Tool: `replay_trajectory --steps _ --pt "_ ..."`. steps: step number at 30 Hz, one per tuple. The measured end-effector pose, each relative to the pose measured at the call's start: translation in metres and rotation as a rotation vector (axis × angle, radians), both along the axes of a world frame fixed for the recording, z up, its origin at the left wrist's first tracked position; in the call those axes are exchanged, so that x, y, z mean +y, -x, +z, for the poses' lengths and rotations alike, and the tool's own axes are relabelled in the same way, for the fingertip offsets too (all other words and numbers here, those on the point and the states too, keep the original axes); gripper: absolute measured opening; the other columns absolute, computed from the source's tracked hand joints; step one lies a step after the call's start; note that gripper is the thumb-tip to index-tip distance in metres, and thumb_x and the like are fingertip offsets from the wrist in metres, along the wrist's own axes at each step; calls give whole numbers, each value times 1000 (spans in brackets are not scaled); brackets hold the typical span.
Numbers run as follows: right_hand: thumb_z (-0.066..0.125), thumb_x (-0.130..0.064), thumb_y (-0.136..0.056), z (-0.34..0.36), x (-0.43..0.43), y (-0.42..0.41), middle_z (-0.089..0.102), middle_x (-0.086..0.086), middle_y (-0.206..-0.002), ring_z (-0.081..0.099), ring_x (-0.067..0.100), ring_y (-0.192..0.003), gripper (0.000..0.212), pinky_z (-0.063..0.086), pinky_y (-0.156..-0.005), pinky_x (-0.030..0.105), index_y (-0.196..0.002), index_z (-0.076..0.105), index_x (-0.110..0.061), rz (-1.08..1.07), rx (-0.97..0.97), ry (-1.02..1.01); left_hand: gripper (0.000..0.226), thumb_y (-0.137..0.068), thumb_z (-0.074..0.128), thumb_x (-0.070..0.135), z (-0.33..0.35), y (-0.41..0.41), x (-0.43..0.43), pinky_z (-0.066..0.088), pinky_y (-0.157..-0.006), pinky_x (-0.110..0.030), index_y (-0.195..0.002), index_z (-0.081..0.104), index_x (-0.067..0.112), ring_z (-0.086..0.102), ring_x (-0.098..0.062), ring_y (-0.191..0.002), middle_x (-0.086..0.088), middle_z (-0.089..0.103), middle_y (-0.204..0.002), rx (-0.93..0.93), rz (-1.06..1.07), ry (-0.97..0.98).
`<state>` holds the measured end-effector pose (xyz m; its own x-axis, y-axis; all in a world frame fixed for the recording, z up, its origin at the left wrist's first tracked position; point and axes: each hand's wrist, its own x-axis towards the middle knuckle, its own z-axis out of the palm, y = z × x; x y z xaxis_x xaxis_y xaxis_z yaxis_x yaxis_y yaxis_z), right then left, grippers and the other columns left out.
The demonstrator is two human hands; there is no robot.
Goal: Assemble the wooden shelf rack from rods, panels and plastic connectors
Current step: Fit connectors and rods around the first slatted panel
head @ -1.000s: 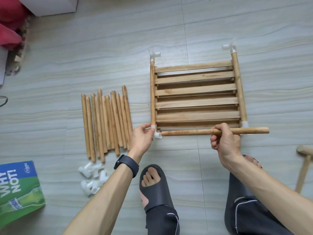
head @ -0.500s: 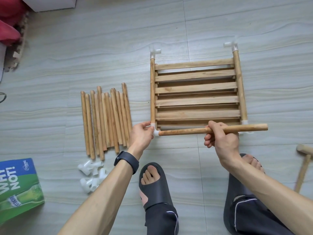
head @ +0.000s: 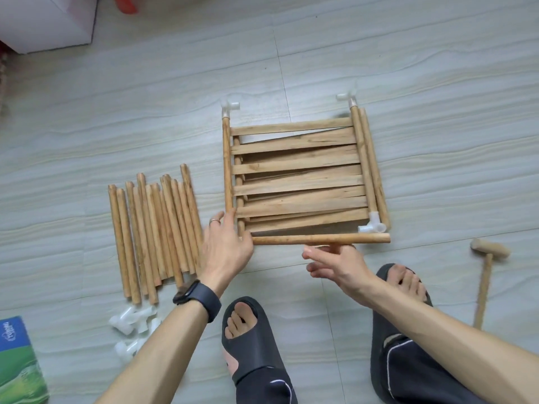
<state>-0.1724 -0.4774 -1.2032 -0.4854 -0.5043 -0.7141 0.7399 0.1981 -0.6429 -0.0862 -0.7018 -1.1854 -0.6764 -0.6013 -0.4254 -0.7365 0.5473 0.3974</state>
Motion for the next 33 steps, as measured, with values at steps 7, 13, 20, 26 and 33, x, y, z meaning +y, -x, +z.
replay_trajectory --steps 7,13,20,26,33 --pt "59 -7 -101 -16 62 10 70 18 -110 74 21 -79 15 59 -64 26 -114 62 -1 -303 -90 -302 57 -91 53 63 -4 55 54 20 -121 -48 -141 48 35 17 -29 -151 -3 29 -162 -63 -792 126" --pt "56 -49 -101 -19 73 48 67 14 -119 77 29 -90 46 59 -70 36 -121 59 -7 -612 -282 -177 28 -97 59 35 -28 71 71 25 -113 -64 -123 57 25 8 -46 -150 -8 13 -164 -282 -975 348" --pt "72 -41 -91 -18 57 64 69 17 -111 72 23 -82 56 58 -64 31 -128 57 -1 -600 -413 -75 18 -105 49 30 -40 54 62 38 -105 -70 -112 56 15 -20 -37 -152 2 -20 -166 -239 -927 255" --pt "78 -35 -85 -3 69 64 74 18 -105 71 18 -71 58 58 -59 27 -128 58 -2 -603 -360 0 22 -106 41 38 -25 45 45 52 -97 -59 -105 49 17 -23 -30 -153 4 -17 -167 -88 -910 225" --pt "78 -48 -84 12 70 67 78 12 -95 48 9 -46 46 52 -49 25 -109 71 -10 -502 -42 -198 15 -109 37 30 -22 48 45 56 -91 -52 -105 44 18 -23 -34 -152 -2 -23 -165 -35 -944 262"
